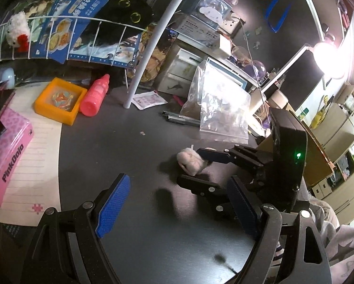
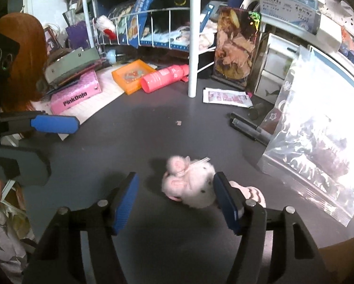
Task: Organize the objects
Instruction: 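Move the left gripper back to the white fluffy plush on the desk, then grasp the white fluffy plush with the left gripper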
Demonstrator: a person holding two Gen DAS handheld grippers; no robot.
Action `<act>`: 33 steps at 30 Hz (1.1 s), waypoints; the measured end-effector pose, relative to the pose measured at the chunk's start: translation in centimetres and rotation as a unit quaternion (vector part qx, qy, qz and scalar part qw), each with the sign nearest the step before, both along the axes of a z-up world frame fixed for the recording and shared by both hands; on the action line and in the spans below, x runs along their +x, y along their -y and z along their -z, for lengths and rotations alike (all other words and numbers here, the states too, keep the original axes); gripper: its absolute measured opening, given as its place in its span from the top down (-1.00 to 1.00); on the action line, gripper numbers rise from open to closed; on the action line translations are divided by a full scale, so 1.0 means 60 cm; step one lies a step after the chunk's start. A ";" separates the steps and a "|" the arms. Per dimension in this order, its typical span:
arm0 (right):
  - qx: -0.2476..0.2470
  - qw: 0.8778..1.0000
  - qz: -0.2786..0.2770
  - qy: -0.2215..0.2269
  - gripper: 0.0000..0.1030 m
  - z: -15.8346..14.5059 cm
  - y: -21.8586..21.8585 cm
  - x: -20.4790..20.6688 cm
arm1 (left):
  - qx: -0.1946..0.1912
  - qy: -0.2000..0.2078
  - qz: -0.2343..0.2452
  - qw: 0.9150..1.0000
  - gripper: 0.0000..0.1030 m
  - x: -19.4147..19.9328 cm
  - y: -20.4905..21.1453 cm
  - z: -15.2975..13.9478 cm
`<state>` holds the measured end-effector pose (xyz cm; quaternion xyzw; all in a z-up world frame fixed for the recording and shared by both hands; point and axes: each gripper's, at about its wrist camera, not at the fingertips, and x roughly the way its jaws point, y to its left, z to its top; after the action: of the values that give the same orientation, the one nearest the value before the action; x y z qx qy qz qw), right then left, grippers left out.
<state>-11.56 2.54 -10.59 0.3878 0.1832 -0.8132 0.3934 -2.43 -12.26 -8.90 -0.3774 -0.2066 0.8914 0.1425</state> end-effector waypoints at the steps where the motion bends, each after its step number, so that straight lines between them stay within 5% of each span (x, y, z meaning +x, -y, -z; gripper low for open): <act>1: 0.001 1.000 0.000 0.000 -0.19 0.002 0.001 0.000 | 0.001 0.000 0.000 1.000 -0.59 0.000 0.000 0.000; 12: 0.008 1.000 0.005 -0.001 -0.15 0.007 0.002 -0.011 | 0.001 0.001 0.001 1.000 -0.59 0.003 -0.002 0.002; 15: 0.010 1.000 -0.001 0.005 0.25 0.009 0.005 -0.010 | 0.000 0.002 0.001 1.000 -0.59 0.005 -0.005 0.002; 20: 0.012 1.000 -0.009 -0.001 0.30 0.005 0.008 0.003 | -0.003 0.003 0.002 1.000 -0.59 0.013 -0.016 -0.002; 33: -0.044 0.995 -0.074 -0.052 0.31 -0.102 -0.014 0.118 | 0.000 -0.032 0.034 0.999 -0.59 0.043 -0.068 -0.056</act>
<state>-4.48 3.37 -4.49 0.3132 0.1958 -0.8081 0.4589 0.16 -8.18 -5.52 -0.3554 -0.1891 0.8977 0.1788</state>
